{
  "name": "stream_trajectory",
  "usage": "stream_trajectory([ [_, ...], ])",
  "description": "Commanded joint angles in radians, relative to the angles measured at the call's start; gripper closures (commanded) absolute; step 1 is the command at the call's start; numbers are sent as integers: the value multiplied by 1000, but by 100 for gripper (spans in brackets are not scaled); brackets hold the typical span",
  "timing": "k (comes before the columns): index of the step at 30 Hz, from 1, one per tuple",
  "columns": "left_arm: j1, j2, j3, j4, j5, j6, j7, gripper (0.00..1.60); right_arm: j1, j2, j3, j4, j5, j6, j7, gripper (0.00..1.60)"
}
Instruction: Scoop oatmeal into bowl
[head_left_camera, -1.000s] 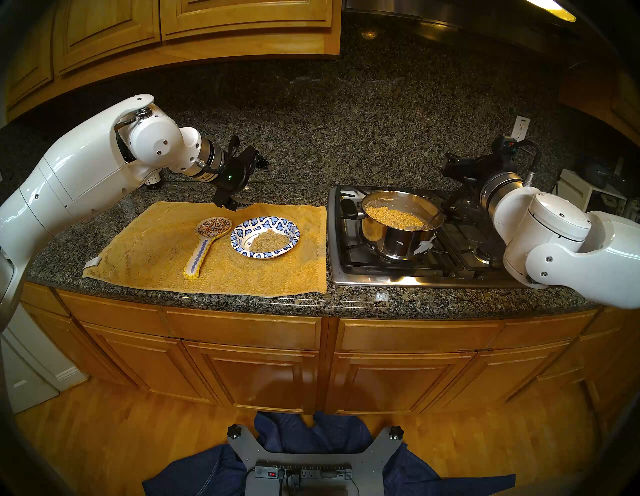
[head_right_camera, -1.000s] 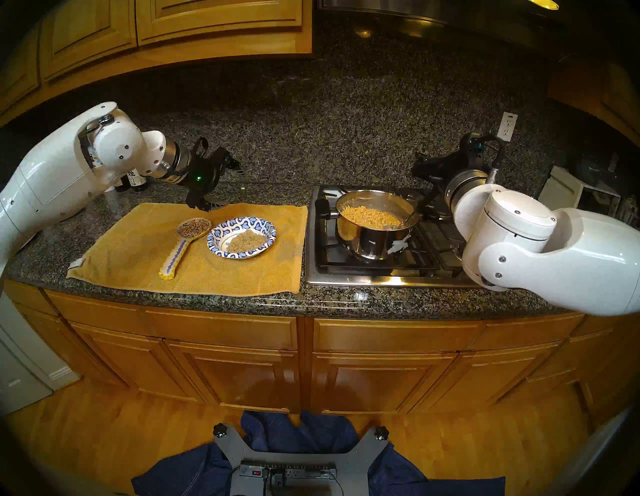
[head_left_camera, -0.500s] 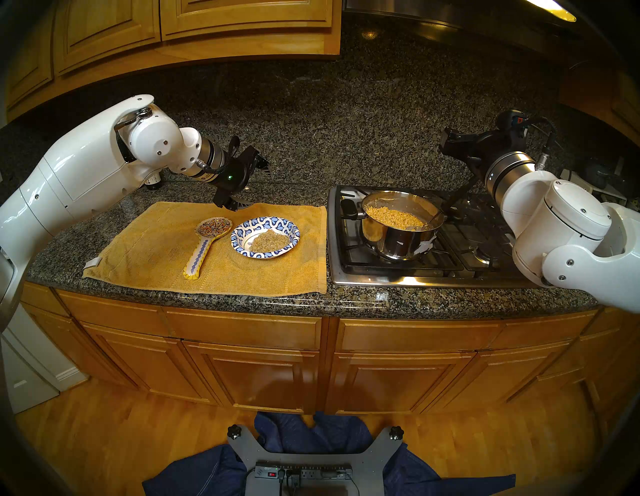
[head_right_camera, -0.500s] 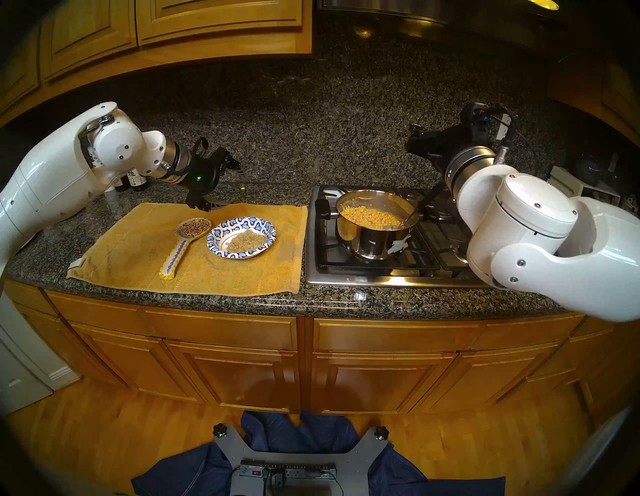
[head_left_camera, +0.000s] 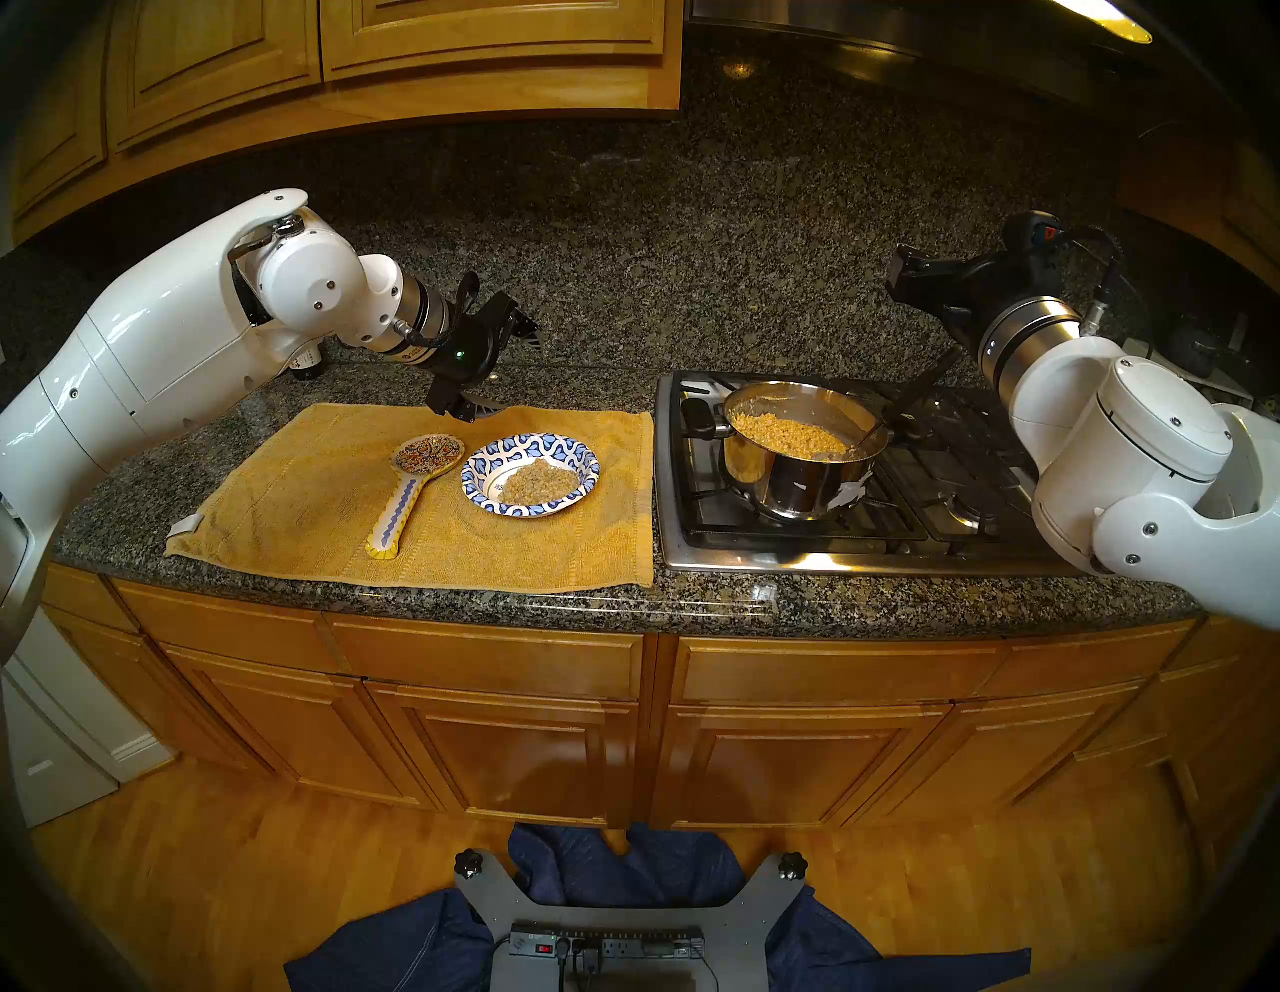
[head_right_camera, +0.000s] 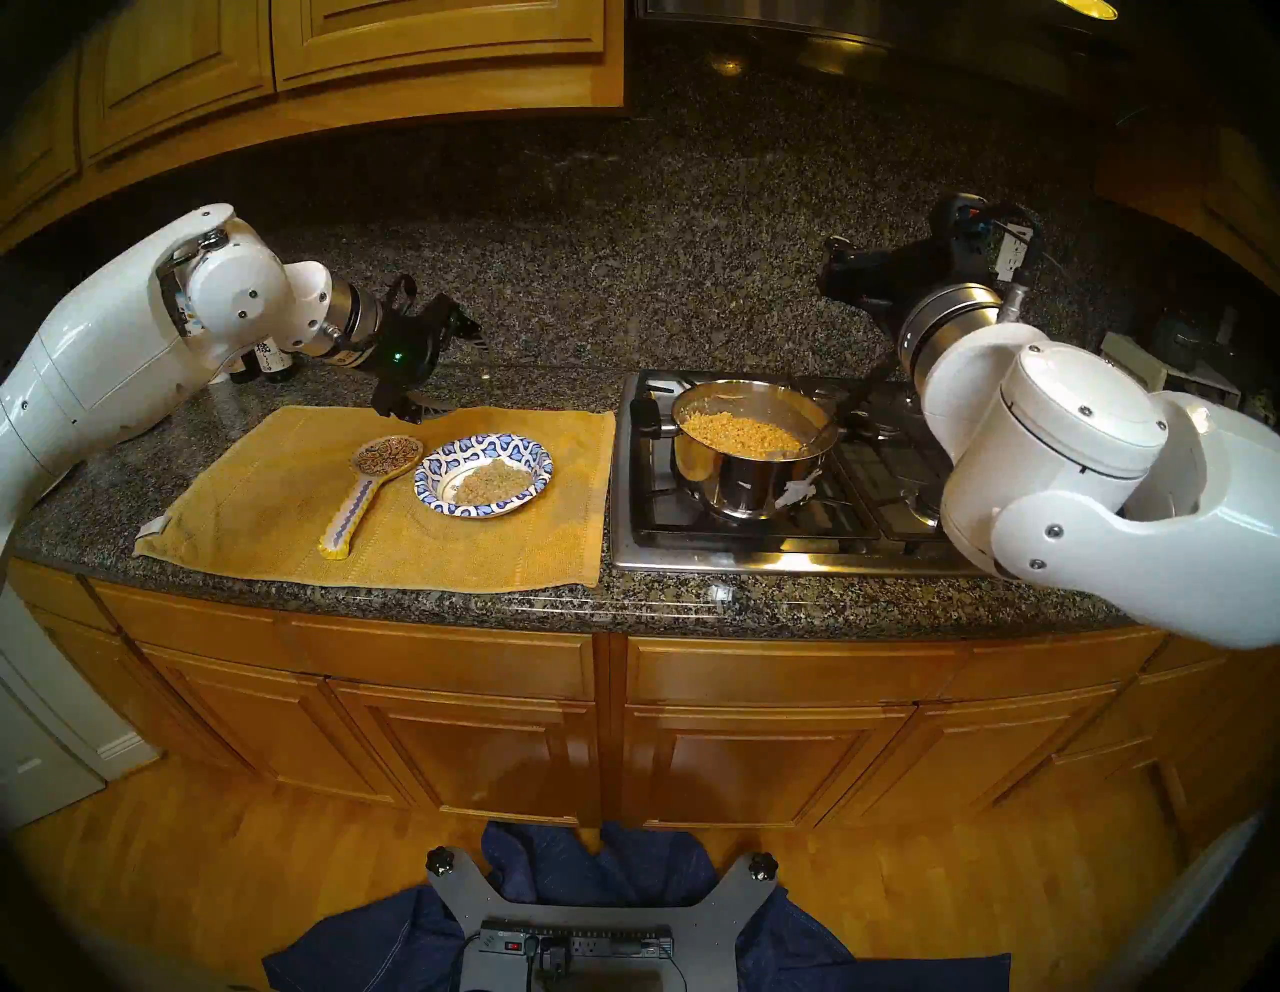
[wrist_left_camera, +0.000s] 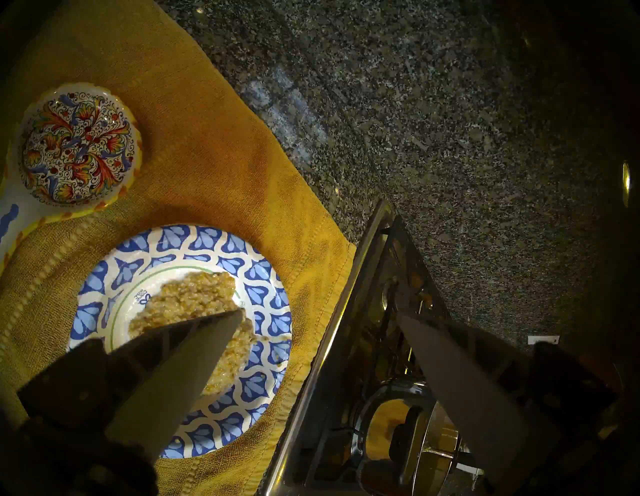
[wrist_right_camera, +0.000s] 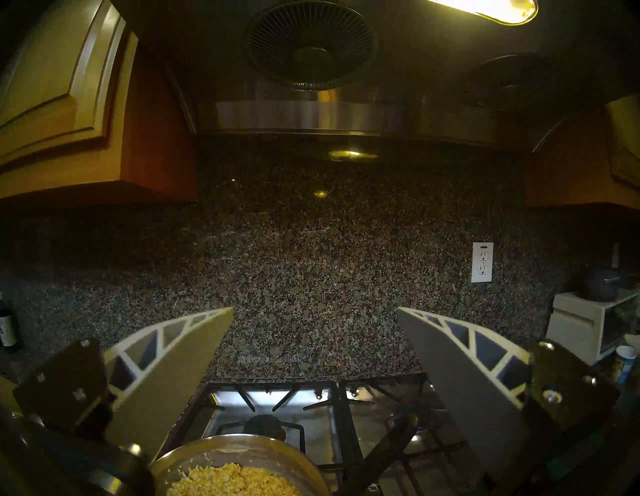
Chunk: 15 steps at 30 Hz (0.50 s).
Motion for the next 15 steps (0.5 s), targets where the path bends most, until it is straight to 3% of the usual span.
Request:
stream_trajectory([
  [1,-40,-2,-35,3,-2,2,-16,0,31,2,28,5,-26,-7,3,0],
  [15,-40,-2,-35,3,-2,2,-16,0,32,1,26,5,-28,-10,2,0],
])
